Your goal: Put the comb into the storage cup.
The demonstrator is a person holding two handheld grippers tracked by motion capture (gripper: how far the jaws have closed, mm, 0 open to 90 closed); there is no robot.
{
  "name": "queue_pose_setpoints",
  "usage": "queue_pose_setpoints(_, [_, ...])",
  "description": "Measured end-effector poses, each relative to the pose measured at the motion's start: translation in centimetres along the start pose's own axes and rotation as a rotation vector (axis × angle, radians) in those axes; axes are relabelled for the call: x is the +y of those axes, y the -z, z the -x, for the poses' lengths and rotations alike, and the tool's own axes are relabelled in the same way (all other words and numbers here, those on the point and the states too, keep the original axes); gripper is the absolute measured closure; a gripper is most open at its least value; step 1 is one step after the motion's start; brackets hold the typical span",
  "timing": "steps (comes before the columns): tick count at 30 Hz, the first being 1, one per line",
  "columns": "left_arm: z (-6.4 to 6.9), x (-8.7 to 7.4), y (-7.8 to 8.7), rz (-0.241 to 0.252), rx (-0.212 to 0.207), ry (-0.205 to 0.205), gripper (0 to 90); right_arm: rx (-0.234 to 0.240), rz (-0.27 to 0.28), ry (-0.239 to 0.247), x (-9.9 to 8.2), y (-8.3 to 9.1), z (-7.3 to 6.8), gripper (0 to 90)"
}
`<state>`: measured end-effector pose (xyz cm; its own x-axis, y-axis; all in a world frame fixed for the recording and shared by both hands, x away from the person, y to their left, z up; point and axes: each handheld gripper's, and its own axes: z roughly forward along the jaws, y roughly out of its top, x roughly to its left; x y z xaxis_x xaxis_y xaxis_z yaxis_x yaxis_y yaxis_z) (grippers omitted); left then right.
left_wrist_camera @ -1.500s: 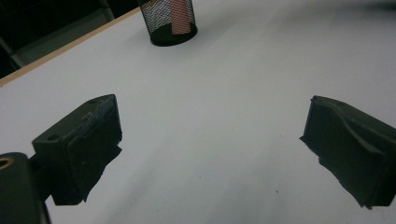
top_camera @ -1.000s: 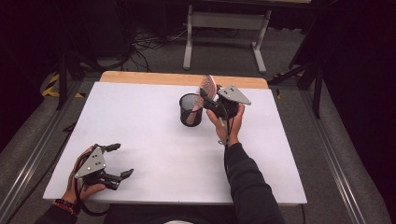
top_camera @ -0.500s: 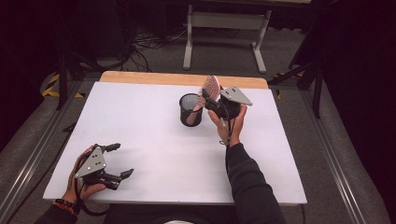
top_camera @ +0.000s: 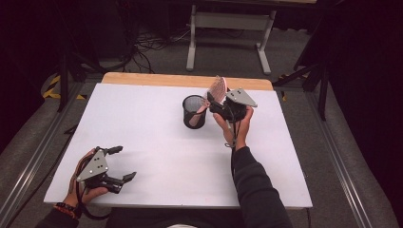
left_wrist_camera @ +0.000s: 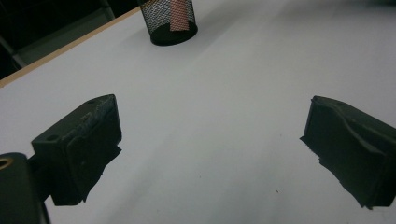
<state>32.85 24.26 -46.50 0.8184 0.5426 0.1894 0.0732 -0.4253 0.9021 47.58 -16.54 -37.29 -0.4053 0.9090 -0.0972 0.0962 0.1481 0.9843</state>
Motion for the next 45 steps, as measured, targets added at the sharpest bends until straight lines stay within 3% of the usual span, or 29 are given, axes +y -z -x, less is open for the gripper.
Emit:
queue_pose_setpoints(11, [0.02, -0.01, -0.03, -0.003, -0.005, 0.0, 5.3, -0.017, -0.054, 0.002, -0.53, -0.49, 0.17, 17.0])
queue_pose_setpoints(21, [0.04, 0.01, -0.02, -0.003, -0.005, -0.002, 5.3, -0.032, -0.082, 0.044, -0.57, -0.66, -0.29, 3.5])
queue_pose_setpoints(31, [0.05, 0.09, 0.09, 0.001, -0.002, -0.005, 5.3, -0.026, -0.078, 0.071, -0.42, -0.53, -0.62, 1.7])
queue_pose_setpoints(45, [0.09, 0.08, 0.13, 0.001, 0.001, -0.004, 5.3, -0.018, -0.05, 0.06, -0.59, 0.28, -0.43, 2.7])
